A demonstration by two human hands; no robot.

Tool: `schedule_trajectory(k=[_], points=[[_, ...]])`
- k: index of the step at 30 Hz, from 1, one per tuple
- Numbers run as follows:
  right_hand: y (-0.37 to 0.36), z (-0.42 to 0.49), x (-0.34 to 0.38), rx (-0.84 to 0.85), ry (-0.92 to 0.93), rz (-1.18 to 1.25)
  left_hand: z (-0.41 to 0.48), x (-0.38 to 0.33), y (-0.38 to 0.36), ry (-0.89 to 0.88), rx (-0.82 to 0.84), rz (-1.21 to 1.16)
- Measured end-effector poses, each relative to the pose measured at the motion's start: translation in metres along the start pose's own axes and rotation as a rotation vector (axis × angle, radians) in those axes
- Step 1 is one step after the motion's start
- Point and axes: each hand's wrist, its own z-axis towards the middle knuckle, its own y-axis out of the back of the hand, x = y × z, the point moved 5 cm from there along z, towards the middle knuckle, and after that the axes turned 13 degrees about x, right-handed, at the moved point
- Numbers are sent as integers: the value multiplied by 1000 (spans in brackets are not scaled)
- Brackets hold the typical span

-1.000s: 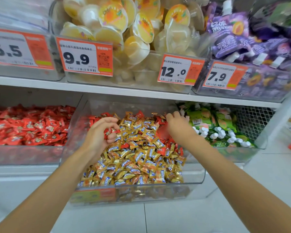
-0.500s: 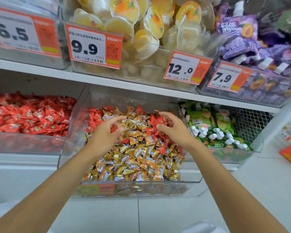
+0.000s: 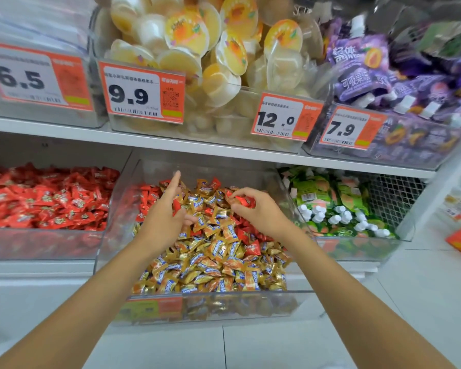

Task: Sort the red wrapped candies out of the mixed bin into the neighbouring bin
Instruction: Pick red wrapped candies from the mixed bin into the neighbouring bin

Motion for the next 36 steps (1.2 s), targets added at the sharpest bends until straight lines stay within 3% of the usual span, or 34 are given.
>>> schedule_trajectory(k=[9,13,18,25,31,36], points=[[19,-17,5,27,-21,487,4,-1,6,5,-80,67],[19,-21,10,7,8,476,2,-3,6,-45,-57,-6],[26,-23,8,-15,4,277,0,-2,1,-6,28,56],[46,-32,5,-171,-15,278,3,-11,5,6,-46,122],[62,-55,2,-225,24,304,15,-48,-44,-130,213,117],[71,-71,-3,-258,37,331,32,-55,-94,-160,440,568]])
